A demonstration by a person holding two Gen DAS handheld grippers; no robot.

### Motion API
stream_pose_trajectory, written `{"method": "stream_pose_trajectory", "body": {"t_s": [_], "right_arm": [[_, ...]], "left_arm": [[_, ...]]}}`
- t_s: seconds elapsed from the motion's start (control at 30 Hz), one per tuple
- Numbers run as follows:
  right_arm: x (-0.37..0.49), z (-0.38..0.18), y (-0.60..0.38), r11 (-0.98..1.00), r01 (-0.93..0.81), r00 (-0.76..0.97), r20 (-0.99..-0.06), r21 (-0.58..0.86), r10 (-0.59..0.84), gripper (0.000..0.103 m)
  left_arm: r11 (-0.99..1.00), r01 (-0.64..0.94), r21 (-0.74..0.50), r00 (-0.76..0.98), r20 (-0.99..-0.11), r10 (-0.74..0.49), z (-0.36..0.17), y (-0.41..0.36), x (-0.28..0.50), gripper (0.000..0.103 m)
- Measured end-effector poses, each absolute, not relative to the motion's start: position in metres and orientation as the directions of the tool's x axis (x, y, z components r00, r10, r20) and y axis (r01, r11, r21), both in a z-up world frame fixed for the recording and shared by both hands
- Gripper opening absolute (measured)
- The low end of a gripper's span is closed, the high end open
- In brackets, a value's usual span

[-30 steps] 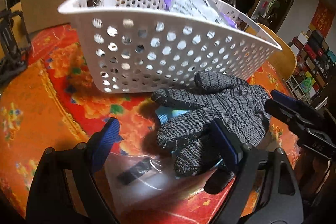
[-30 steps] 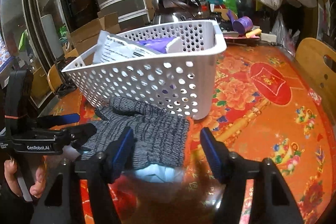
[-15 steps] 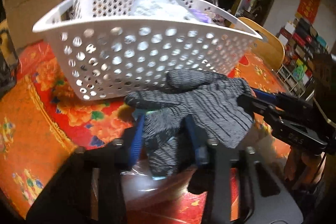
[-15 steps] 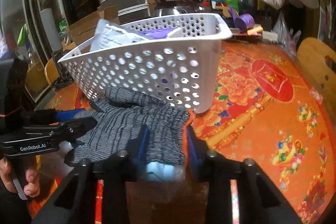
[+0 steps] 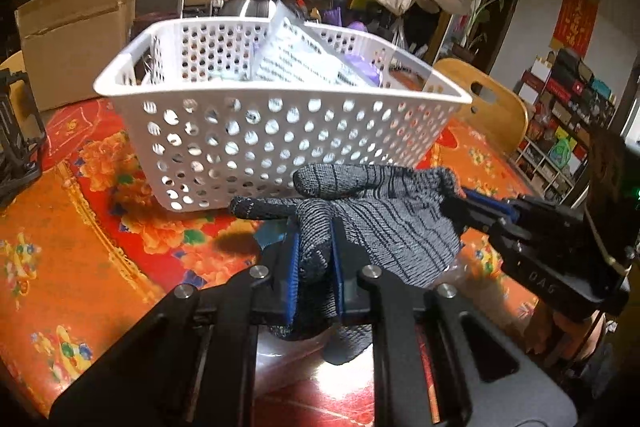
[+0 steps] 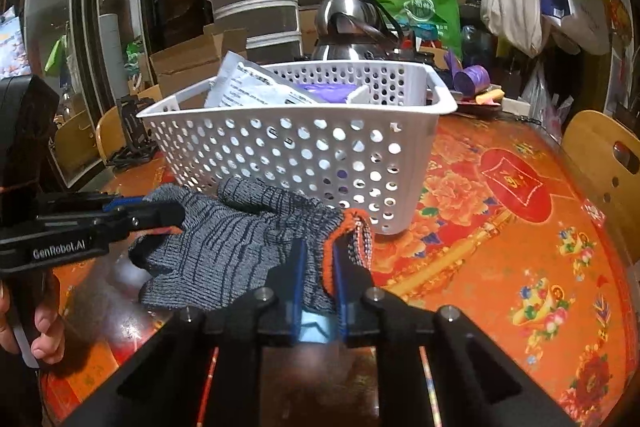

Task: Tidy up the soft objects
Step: 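Grasp the grey gloves with the right gripper while the left gripper grasps them too, then lift the gloves into the white basket and open both grippers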

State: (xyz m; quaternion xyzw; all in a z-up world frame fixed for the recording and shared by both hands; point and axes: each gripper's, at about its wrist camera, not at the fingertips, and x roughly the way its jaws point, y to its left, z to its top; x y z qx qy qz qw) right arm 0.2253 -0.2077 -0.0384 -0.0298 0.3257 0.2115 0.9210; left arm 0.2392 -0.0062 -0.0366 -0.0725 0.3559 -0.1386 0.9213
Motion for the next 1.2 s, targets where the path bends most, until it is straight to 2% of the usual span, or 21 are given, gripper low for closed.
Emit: {"method": "stream_pose_trajectory", "body": {"t_s": [0.6, 0.9, 1.07, 1.2], "right_arm": [[0.203, -0.02, -0.213, 0.88, -0.459, 0.734, -0.506, 0.121, 0.452, 0.011], [0.182, 0.032, -0.204, 0.88, -0.465, 0.768, -0.453, 0.093, 0.453, 0.011], [0.209, 0.078, -0.197, 0.88, -0.46, 0.767, -0.446, 0.117, 0.461, 0.011], [0.252, 0.106, -0.184, 0.894, -0.435, 0.771, -0.47, 0.103, 0.43, 0.011]], "left_arm": [[0.929, 0.249, -0.275, 0.788, -0.5, -0.359, -0.003, 0.011, 0.201, 0.012], [0.929, 0.258, -0.266, 0.826, -0.439, -0.355, 0.071, 0.025, 0.188, 0.012], [0.943, 0.229, -0.242, 0.834, -0.452, -0.318, 0.12, 0.034, 0.232, 0.012], [0.95, 0.183, -0.253, 0.81, -0.509, -0.291, 0.134, 0.045, 0.289, 0.012]]}}
